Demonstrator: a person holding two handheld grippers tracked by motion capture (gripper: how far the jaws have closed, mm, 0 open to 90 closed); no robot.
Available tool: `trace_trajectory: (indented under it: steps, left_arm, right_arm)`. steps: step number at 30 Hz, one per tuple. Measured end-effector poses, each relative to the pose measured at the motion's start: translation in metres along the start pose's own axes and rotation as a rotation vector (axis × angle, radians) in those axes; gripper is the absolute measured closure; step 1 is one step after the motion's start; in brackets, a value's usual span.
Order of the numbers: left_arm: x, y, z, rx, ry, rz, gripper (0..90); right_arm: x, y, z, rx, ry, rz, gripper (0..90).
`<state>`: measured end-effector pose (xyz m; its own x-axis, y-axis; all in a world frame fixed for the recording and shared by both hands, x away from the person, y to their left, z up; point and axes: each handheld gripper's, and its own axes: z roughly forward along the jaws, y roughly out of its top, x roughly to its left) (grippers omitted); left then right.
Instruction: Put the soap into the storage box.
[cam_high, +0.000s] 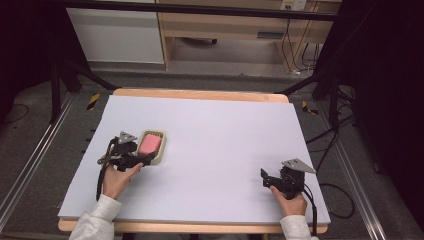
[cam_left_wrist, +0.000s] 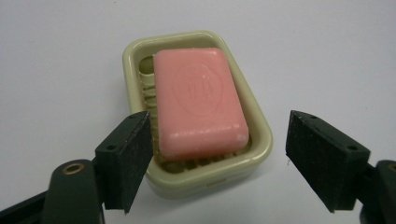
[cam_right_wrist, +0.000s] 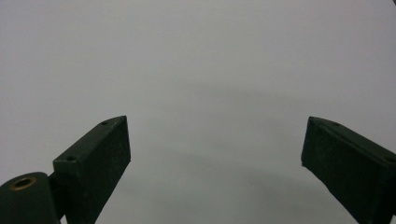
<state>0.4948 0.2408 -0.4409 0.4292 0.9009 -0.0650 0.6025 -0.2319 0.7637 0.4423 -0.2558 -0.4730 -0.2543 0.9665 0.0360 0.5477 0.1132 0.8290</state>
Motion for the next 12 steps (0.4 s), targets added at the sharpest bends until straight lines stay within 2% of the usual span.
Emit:
trace_trajectory:
  steps: [6,12]
  left_arm:
    - [0.005,-0.017,-0.013,-0.038,-0.009,-0.008,19.5]
    - [0.016,-0.039,-0.025,-0.022,0.007,-0.007,18.0]
  right_arm:
    - [-0.002,-0.001,0.0,0.003,-0.012,0.0,8.4]
    - [-0.003,-0.001,-0.002,0.002,-0.012,0.004,8.4]
